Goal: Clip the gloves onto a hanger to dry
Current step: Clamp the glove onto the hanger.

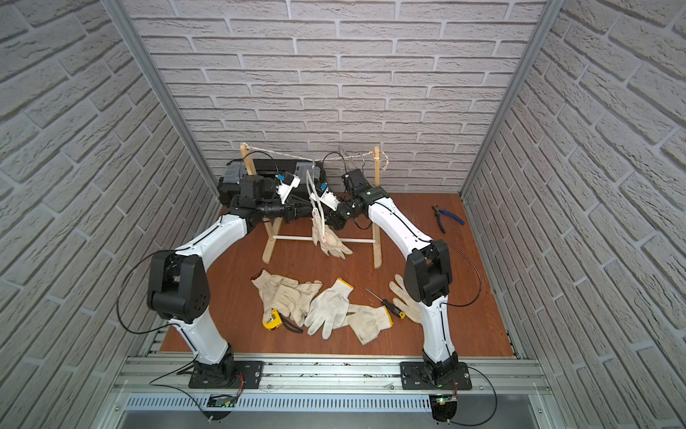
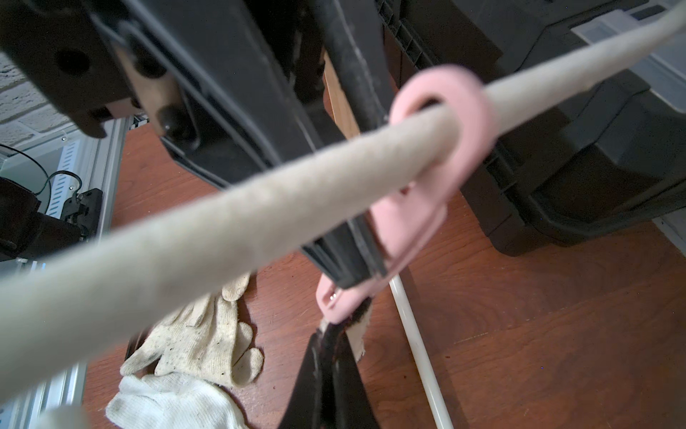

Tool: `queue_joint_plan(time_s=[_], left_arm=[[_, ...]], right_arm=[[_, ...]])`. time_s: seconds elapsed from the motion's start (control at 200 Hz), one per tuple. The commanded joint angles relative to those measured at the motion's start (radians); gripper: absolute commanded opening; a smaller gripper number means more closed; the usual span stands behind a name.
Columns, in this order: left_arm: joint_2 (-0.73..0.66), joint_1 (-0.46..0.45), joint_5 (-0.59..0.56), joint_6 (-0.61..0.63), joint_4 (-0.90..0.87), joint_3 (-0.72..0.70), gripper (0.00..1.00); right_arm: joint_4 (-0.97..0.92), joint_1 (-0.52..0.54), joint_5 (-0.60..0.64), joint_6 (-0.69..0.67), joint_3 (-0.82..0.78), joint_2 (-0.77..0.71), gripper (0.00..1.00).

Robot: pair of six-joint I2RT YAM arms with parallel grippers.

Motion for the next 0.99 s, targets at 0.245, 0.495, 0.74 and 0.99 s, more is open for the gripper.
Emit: queue_joint_plan(time_s=[0.245,0.495,0.74,0.99], left_arm=[[-0.004,-0.016,0.057,0.066,-0.078,0.062,0.2],[0.012,-0.022,0.053,0.103,-0.119,0.079,0.19],[0.027,-0.027,0.033,0.141,-0.163,0.095,0.19],[0.036,-0.035,0.003,0.181,-0.204,0.109,0.18]], right_arm=[[0.091,-0.015,-0.031,0.011,0.01,-0.001,0.02],[0.08,-0.025,-0.074,-0.016,0.022,0.003,0.02],[0.12,-0.048,-0.134,0.022,-0.004,-0.016,0.02],[0.145,-0.051,-0.143,0.044,-0.031,-0.038,0.02]])
